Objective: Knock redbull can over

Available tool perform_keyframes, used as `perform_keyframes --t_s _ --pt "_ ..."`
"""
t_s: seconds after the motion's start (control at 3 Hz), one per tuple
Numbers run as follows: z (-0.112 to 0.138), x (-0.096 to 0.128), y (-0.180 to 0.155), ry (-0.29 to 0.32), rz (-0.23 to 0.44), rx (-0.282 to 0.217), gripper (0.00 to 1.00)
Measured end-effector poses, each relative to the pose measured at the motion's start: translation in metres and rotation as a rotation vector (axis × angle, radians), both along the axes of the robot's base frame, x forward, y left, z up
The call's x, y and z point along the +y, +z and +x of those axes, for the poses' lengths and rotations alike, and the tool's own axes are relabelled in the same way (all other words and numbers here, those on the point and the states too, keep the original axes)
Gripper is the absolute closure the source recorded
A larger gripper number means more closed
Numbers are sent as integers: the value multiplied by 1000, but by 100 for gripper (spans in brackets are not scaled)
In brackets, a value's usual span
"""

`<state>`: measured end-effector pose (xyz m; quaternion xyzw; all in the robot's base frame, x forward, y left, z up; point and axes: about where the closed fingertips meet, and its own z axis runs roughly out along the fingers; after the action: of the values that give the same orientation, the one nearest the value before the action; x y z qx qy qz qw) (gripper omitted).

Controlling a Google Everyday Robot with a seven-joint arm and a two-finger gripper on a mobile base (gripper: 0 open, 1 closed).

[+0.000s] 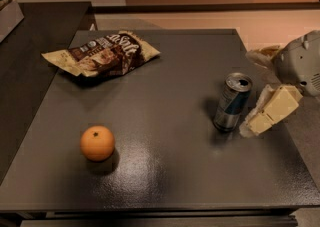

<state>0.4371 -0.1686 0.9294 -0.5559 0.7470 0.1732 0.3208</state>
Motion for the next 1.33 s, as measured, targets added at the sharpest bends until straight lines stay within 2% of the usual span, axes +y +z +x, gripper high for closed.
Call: perform_keyframes --t_s 1.0,1.33 --pt "13 0 -12 -21 94 -35 0" --pt "14 2 -16 -17 111 -37 16"
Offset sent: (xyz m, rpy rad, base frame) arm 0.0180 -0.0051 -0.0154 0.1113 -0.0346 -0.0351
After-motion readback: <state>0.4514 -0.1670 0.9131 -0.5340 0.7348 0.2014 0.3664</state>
